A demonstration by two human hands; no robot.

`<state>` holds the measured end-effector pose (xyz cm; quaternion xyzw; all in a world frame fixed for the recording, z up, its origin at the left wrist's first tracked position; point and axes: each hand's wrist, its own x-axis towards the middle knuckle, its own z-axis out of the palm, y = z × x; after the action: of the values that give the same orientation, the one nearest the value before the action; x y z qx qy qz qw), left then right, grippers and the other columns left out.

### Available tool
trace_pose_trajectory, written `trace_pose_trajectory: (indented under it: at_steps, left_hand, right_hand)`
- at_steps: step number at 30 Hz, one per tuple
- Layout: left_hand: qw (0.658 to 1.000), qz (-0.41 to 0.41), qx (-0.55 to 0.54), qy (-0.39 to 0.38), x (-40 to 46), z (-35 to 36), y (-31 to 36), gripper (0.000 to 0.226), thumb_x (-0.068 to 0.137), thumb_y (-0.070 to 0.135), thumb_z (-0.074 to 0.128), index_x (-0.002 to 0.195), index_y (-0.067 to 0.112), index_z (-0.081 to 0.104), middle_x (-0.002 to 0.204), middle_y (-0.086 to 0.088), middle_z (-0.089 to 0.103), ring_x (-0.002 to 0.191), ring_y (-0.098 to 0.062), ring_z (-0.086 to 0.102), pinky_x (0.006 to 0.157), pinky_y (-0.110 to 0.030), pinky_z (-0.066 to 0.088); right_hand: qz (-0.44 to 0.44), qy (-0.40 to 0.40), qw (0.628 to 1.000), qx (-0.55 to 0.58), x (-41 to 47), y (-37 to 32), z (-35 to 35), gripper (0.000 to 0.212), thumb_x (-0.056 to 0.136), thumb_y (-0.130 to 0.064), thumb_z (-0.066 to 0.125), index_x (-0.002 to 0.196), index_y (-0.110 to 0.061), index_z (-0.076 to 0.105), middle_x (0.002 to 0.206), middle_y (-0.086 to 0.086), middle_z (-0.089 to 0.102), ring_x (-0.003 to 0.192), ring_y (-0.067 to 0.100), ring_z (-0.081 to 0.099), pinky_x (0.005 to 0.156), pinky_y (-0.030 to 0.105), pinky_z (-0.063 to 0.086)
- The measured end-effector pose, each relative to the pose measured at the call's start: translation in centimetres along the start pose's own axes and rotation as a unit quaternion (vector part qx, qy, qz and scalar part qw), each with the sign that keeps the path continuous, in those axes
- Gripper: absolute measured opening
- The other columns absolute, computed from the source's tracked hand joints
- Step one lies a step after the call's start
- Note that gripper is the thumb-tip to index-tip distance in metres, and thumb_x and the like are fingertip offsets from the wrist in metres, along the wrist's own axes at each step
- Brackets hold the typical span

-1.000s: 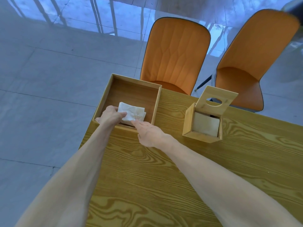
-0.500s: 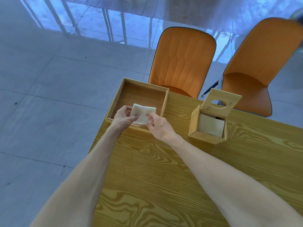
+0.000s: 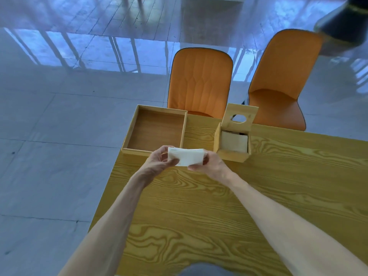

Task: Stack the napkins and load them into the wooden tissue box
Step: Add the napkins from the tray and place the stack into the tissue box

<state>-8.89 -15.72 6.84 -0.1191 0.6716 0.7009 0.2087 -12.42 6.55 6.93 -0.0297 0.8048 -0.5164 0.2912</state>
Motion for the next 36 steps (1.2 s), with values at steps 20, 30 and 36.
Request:
trace_pose_trajectory:
  at_steps: [20, 30, 36]
  left_hand:
    - [0.968, 0.056, 0.245, -0.023, -0.6, 15.2, -7.3, 0.029, 0.084, 0.013, 0.072, 0.094, 0.039, 0.063, 0.095, 0.012, 0.070, 0.090, -0.007, 0.062, 0.080, -0.023, 0.047]
    - [0.965, 0.033, 0.261, -0.016, 0.6, 17.3, -8.4, 0.045, 0.081, 0.007, 0.068, 0.109, 0.040, 0.058, 0.100, 0.009, 0.070, 0.092, -0.010, 0.066, 0.080, -0.033, 0.054]
    - [0.963, 0.050, 0.266, -0.011, 1.1, 17.2, -7.2, 0.053, 0.073, 0.008, 0.073, 0.119, 0.033, 0.061, 0.108, 0.009, 0.068, 0.098, -0.007, 0.064, 0.081, -0.030, 0.053]
  right_hand:
    - [0.051, 0.220, 0.961, -0.159, -11.1, 12.3, -3.4, 0.020, 0.079, -0.032, 0.078, 0.098, -0.026, 0.076, 0.093, -0.007, 0.076, 0.086, 0.016, 0.069, 0.071, 0.034, 0.052]
    - [0.025, 0.182, 0.967, -0.174, -10.5, 13.8, -5.0, 0.025, 0.081, -0.027, 0.075, 0.106, -0.028, 0.074, 0.103, -0.010, 0.075, 0.095, 0.011, 0.068, 0.080, 0.028, 0.053]
    - [-0.004, 0.206, 0.969, -0.134, -10.4, 13.6, -5.3, 0.035, 0.079, -0.026, 0.079, 0.113, -0.026, 0.071, 0.108, -0.012, 0.073, 0.096, 0.005, 0.066, 0.085, 0.022, 0.052]
